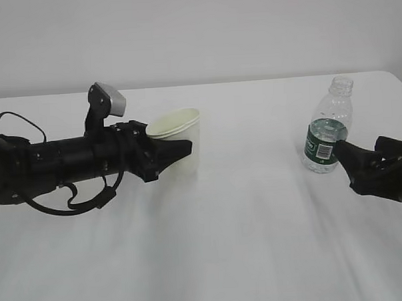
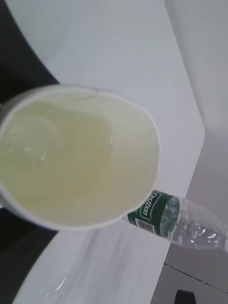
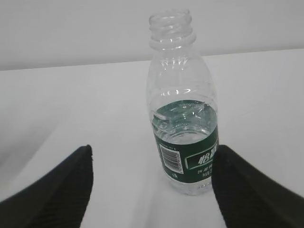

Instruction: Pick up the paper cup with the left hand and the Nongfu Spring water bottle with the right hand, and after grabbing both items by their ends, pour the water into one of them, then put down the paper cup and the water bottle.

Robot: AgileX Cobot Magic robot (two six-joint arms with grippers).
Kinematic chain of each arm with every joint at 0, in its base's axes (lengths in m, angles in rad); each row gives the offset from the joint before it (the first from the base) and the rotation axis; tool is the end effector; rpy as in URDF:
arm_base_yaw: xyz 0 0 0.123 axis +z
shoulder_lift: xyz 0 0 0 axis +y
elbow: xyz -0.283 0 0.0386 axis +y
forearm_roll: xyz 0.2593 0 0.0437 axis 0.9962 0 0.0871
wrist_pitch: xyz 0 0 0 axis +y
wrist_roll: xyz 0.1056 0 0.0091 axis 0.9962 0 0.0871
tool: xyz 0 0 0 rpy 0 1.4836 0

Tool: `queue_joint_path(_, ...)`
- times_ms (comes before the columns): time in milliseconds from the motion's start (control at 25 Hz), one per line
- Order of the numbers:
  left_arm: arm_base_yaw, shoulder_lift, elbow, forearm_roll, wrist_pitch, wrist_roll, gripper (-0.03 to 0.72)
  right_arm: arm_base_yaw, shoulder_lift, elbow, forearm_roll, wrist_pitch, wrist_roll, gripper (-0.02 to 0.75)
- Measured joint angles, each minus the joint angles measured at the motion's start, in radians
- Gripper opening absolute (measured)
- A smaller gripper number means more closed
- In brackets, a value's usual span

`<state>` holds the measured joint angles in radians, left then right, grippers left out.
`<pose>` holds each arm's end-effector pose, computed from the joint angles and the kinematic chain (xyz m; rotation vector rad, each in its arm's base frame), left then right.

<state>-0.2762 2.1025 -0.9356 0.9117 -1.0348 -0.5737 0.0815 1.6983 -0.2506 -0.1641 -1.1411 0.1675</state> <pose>0.3590 -0.1766 0.1046 0.7760 1.6920 -0.8728 0.2495 0.0362 0.1234 -0.0916 1.7981 0.2626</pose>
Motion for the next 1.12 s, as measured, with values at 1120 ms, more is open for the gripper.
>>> queue_joint_path(1120,0.077,-0.055,0.327,-0.688,-0.087,0.395,0.400,0.000,0.000,0.000,0.000,0.000,0.002,0.590)
